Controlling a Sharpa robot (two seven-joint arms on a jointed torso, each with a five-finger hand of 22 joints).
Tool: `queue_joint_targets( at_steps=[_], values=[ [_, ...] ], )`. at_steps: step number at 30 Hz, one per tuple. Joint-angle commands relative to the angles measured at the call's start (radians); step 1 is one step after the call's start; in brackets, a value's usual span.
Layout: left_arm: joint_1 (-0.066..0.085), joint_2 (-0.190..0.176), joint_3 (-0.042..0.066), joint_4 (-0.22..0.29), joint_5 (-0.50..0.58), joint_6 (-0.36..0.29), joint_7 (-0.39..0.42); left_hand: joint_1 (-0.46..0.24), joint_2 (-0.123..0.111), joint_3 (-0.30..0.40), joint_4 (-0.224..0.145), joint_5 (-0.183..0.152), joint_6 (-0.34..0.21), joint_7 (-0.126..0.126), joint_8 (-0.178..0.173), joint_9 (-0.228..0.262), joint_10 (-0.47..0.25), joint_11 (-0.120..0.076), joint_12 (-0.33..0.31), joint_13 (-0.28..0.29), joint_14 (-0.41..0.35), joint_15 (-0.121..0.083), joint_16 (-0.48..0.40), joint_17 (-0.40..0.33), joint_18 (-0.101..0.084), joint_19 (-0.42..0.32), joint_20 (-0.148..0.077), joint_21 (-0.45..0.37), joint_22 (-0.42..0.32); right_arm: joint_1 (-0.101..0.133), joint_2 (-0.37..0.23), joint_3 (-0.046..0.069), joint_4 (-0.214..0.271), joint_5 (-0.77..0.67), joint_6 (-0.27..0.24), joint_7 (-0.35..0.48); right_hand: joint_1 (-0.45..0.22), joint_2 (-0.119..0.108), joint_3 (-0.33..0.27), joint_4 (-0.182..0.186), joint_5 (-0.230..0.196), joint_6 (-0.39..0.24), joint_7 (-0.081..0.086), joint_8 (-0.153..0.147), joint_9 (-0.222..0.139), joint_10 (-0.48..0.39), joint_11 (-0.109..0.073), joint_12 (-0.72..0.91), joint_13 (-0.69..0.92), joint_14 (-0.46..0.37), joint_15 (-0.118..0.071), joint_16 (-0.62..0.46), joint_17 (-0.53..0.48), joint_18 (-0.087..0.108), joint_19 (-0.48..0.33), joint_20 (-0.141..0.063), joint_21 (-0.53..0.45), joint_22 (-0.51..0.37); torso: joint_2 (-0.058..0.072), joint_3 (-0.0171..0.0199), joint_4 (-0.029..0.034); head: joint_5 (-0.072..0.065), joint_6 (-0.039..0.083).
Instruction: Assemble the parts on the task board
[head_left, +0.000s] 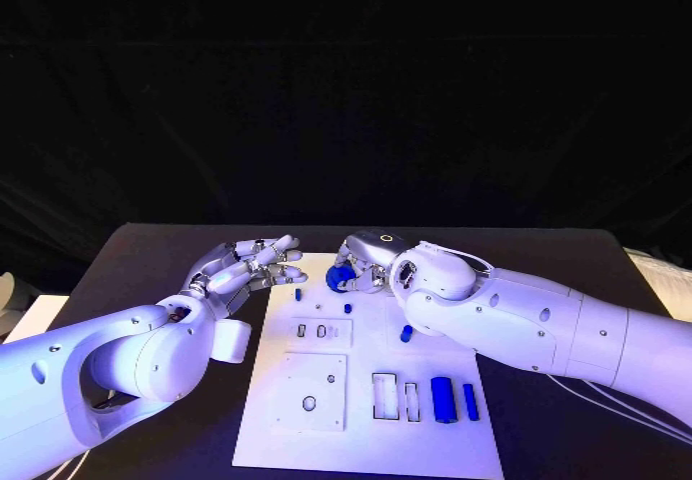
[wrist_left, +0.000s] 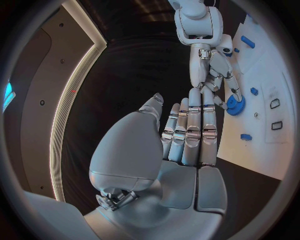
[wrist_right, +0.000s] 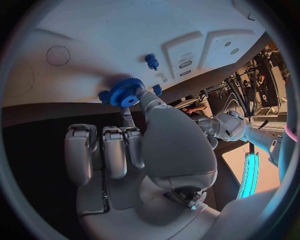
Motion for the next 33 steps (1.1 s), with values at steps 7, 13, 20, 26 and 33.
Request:
queue_joint_targets(
  at_steps=[7,13,20,26,33],
  values=[
    [0.001,0.000,0.001,0.003,0.001,0.020,0.004,0.009,0.000,0.000,-0.007,-0.004,-0.001,0.005,-0.005,0.000,-0.008,-0.001,-0.006,-0.001,-0.007,0.000,-0.005,0.001,0.011,0.002,0.005,-0.004,-0.002,-0.006,0.011,-0.005,-0.026,0.003,-0.009,-0.027,-0.034,-0.041,-0.014,0.035,-0.030,-0.237,0.041,-0.059,-0.011,0.005,0.047,-0.112,0.125,0.091,0.041,0.005,0.196,-0.016,0.023,0.036,0.006,0.087,0.000,0.0002,-0.0003,-0.003,0.004],
    [0.001,0.000,0.001,0.004,0.001,0.019,0.003,0.009,0.000,0.000,-0.007,-0.004,-0.001,0.005,-0.005,0.000,-0.008,-0.001,-0.006,-0.001,-0.007,0.000,-0.005,0.001,0.011,0.002,0.005,-0.004,-0.002,-0.006,0.013,-0.006,-0.027,0.021,0.012,-0.020,-0.073,-0.049,-0.036,0.098,-0.038,-0.166,0.039,-0.041,0.001,0.009,0.048,-0.109,0.127,0.091,0.044,0.006,0.199,-0.016,0.023,0.043,0.007,0.089,0.000,0.0002,0.0002,-0.004,0.001],
    [0.001,-0.001,0.001,0.003,0.001,0.019,0.002,0.009,0.000,0.000,-0.007,-0.004,-0.001,0.005,-0.005,0.000,-0.008,-0.001,-0.006,-0.001,-0.007,0.000,-0.005,0.001,0.011,0.002,0.005,-0.004,-0.002,-0.007,0.000,-0.007,-0.017,0.054,-0.007,-0.014,-0.129,-0.023,-0.044,0.168,-0.014,-0.118,0.027,-0.031,0.005,0.017,0.038,-0.095,0.138,0.092,0.036,0.009,0.204,-0.017,0.026,0.036,0.011,0.096,0.000,0.0006,-0.0002,-0.003,0.001],
    [0.001,-0.005,0.001,0.001,0.001,0.019,0.002,0.009,0.000,0.000,-0.007,-0.004,-0.001,0.005,-0.005,0.000,-0.008,-0.001,-0.006,-0.001,-0.007,0.000,-0.005,0.001,0.011,0.002,0.005,-0.004,-0.002,-0.009,-0.049,-0.006,0.023,0.116,-0.096,0.026,-0.137,-0.019,-0.045,0.179,-0.012,-0.107,0.024,-0.030,0.005,0.022,0.035,-0.086,0.145,0.094,0.034,0.012,0.211,-0.019,0.030,0.033,0.014,0.102,-0.001,0.0000,-0.0021,0.000,0.001],
    [0.001,-0.008,0.001,-0.007,0.001,0.020,0.003,0.009,0.000,0.000,-0.007,-0.004,-0.001,0.005,-0.005,0.000,-0.008,-0.001,-0.006,-0.001,-0.007,0.000,-0.005,0.001,0.011,0.002,0.005,-0.004,-0.002,-0.005,-0.165,0.005,0.099,0.306,-0.189,0.177,-0.071,-0.021,-0.024,0.139,0.019,-0.117,0.027,-0.046,-0.001,0.013,0.037,-0.102,0.134,0.090,0.033,0.006,0.197,-0.018,0.028,0.032,0.013,0.099,-0.007,0.0001,-0.0077,-0.003,0.003]
  ],
)
